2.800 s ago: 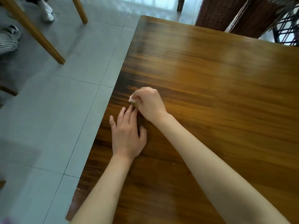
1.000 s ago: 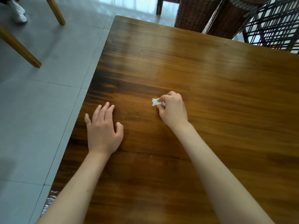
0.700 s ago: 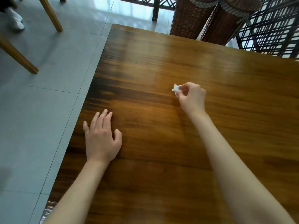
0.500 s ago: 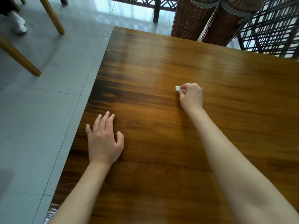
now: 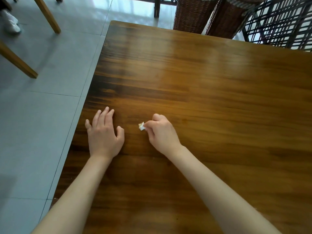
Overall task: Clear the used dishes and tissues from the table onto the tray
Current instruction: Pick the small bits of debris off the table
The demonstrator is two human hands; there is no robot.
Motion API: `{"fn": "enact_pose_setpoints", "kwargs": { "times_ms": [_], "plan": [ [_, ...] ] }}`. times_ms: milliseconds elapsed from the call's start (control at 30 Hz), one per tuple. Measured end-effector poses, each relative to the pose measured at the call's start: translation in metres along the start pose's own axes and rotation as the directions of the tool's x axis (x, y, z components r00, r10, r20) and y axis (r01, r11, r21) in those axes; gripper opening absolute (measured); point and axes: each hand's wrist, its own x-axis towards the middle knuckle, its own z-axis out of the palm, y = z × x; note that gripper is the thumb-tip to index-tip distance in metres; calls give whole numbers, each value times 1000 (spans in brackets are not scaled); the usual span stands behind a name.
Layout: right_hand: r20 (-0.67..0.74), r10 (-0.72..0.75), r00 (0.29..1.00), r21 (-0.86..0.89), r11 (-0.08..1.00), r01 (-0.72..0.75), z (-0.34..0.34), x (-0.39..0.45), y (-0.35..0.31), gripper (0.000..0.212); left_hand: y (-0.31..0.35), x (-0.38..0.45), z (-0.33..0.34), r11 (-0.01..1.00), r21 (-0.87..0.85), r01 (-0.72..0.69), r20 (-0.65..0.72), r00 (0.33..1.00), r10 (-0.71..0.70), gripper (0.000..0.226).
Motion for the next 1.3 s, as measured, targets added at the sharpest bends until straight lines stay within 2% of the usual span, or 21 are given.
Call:
{"fn": "enact_pose_setpoints", "kwargs": {
  "times_ms": [100,167,267,333,533,833,967,1067,1133,1200,1300],
  "plan": [
    [-106,126,986,101,988,-116,-23,-7,22,13,0,0,0,1000,-19,-10,9,1000,10,56],
    [-174,252,952,86,967,-240,-39,-15,46,13,-2,-1,0,1000,-27,-14,21,1000,15,51],
    [-158,367,917,6,929,-371,-48,-33,69,16,3,-8,-1,1000,-26,-18,17,1000,18,49],
    [-145,389,910,-22,918,-396,-46,-45,70,18,14,-20,-2,999,-39,-36,20,999,37,49],
    [-129,313,941,-62,944,-323,-28,-76,37,20,46,-66,2,987,-24,-161,96,982,163,51],
    [-46,182,982,-84,979,-186,-12,-113,6,15,51,-72,6,984,39,-176,112,979,171,51],
    [-19,111,994,-44,993,-112,-6,-128,-11,13,51,-73,6,984,41,-173,111,980,168,50],
    [-4,129,992,32,991,-129,-10,-135,-12,15,51,-73,5,984,14,-176,107,979,174,50],
    [-94,222,971,90,973,-213,-23,-139,2,17,49,-74,3,983,-12,-183,89,979,183,50],
    [-251,364,897,132,931,-341,-38,-142,30,17,46,-80,1,983,-33,-179,59,982,181,49],
    [-292,556,778,113,828,-549,-51,-141,63,17,41,-97,-2,984,-48,-169,48,984,172,49]
  ]
}}
